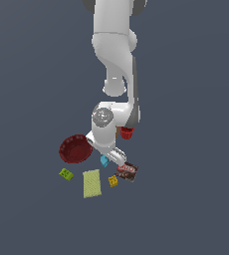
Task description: Pick up a designated object from a clutter of objects.
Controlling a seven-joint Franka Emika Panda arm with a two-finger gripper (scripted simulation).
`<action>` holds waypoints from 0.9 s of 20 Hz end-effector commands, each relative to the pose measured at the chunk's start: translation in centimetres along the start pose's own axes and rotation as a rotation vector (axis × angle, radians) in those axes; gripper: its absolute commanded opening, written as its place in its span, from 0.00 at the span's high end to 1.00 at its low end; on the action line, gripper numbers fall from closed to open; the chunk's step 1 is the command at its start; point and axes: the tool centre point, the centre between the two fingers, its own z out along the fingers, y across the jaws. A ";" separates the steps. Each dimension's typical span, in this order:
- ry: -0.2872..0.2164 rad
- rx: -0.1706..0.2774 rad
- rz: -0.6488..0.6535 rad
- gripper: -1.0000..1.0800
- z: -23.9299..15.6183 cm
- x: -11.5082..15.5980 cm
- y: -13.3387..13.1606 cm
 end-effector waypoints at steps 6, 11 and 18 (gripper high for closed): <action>0.000 0.001 -0.002 1.00 0.0 0.0 -0.1; 0.000 -0.001 0.004 1.00 -0.1 0.1 0.3; 0.000 -0.001 0.004 1.00 -2.2 0.7 0.9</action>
